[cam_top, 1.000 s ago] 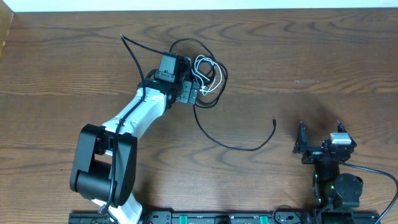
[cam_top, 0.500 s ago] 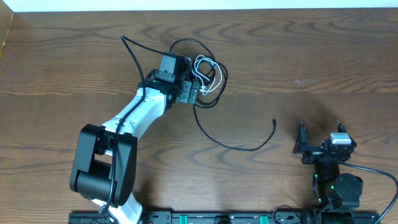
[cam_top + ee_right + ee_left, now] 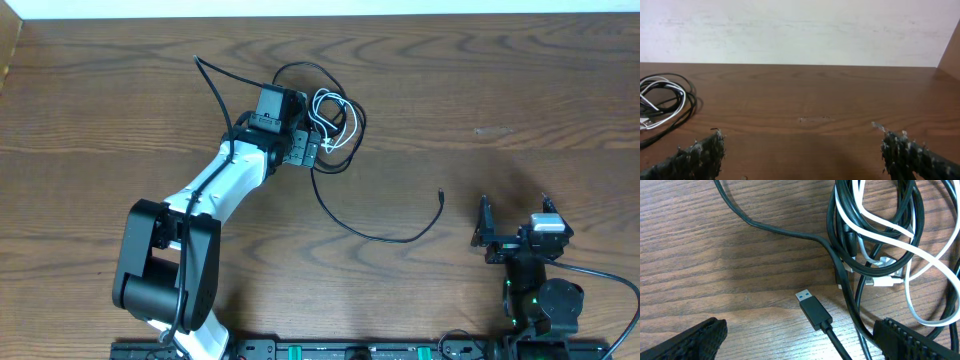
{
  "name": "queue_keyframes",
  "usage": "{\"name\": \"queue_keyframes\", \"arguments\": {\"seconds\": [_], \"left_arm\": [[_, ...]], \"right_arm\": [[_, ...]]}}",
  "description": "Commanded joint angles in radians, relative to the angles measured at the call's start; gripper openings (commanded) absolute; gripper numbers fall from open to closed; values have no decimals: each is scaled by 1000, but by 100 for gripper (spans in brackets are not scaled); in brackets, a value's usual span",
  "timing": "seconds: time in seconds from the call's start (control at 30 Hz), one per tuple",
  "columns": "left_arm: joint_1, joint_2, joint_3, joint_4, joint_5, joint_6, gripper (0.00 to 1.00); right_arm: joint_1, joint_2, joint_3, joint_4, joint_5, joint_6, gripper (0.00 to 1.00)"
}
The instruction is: Untangle cables
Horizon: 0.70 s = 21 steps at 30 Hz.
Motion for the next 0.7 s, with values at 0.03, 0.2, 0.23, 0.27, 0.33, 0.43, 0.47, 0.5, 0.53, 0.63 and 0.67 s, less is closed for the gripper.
{"name": "queue_keyframes", "arguments": {"seconds": [0.03,0.2,0.23,0.27,0.33,0.43,0.47,0.5,0.53,0.63,0.67], "left_arm": [[0,13,14,1,-2,-1,98],[0,13,14,1,-2,-1,98],[0,13,14,1,-2,-1,98],[0,13,14,1,-2,-2,98],[0,13,14,1,-2,-2,98],[0,13,14,2,-2,-2,98],[0,13,13,1,-2,-1,98],[0,13,13,1,-2,-1,98],[0,13,13,0,-2,-1,98],[0,13,13,-3,8,-1,98],[0,13,13,-2,28,-1,98]], "right_arm": [[-7,-7,-2,-3,11,18,99],[-7,-7,-2,-3,11,18,99],[-7,-7,-2,-3,11,18,99],[-7,-7,-2,-3,11,18,99],[-7,-7,-2,-3,11,18,99],[-7,-7,-2,-4,11,18,99],[-7,-7,-2,-3,11,18,99],[-7,-7,-2,-4,11,18,99],[-7,-7,-2,-3,11,18,99],[-7,-7,-2,-3,11,18,99],[-7,-7,-2,-3,11,18,99]]}}
